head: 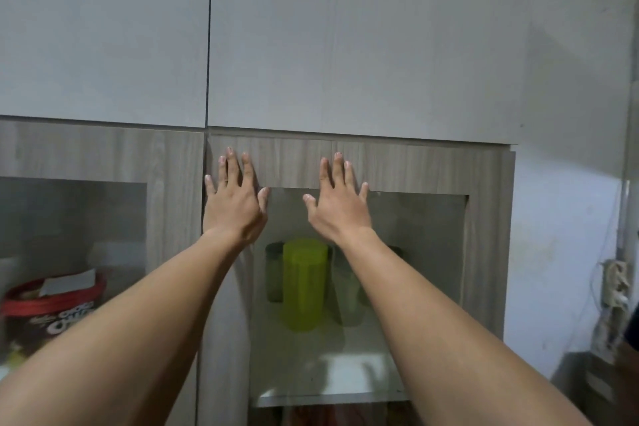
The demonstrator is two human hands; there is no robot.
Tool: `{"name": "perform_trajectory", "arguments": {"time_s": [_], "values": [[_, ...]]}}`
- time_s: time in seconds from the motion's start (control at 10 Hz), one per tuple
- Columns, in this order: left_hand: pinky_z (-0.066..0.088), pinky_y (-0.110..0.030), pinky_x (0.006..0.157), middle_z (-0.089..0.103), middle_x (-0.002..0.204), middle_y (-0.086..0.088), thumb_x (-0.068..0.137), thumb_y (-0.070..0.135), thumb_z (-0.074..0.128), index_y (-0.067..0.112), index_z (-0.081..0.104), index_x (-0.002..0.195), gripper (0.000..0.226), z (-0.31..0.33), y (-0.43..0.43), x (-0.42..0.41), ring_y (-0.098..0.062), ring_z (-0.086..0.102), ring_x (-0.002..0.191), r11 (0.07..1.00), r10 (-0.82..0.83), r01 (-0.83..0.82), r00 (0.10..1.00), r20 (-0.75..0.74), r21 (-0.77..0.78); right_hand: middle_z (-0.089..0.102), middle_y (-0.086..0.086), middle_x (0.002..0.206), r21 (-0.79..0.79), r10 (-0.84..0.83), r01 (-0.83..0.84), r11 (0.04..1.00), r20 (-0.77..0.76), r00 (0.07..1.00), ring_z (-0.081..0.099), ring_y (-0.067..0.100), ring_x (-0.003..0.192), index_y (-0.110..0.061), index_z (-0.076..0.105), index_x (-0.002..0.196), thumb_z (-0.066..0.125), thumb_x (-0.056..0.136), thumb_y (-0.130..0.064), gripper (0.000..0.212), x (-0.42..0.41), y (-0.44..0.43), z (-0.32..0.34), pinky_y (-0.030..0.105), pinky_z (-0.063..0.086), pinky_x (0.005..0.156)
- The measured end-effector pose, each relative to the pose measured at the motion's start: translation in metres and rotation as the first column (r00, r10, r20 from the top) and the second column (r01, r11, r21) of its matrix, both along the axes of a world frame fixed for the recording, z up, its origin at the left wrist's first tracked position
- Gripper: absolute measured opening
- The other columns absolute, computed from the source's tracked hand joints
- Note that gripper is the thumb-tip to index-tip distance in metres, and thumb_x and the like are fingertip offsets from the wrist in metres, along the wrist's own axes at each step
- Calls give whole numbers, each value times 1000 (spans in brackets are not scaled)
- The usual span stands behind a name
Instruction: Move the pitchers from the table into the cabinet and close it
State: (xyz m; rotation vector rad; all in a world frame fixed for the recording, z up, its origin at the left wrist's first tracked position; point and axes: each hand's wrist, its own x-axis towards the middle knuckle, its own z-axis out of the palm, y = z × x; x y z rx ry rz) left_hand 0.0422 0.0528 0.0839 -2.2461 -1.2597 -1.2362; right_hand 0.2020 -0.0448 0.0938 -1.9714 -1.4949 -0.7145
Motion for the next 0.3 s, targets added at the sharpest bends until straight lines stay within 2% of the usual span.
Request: {"name": "perform_trajectory", "arguments": {"time_s": [0.1,0.2,0.3], "values": [[-2,-50,122,-16,164,-16,102,50,22,12,-10,157,75,-6,4,-2,-30,-13,152,999,22,-21,999,-24,26,-19,6,168,-24,40,-41,999,-60,997,-16,26,154,-20,-5,161,32,104,-49,74,-4,-7,6,58,2,124],[-3,-49,124,-17,164,-16,101,53,22,12,-12,157,77,-20,4,-5,-28,-14,152,999,31,-30,998,-48,22,-1,6,170,1,141,-144,990,-216,966,0,26,157,-22,10,162,40,103,-49,71,-12,-27,19,57,9,124],[-1,-47,124,-12,164,-18,101,54,20,9,-7,157,77,-54,-5,-10,-29,-9,153,999,-25,28,995,-94,36,37,2,161,156,350,-314,937,-358,866,35,21,148,-22,36,156,54,99,-44,64,-20,-62,31,44,30,120]]}}
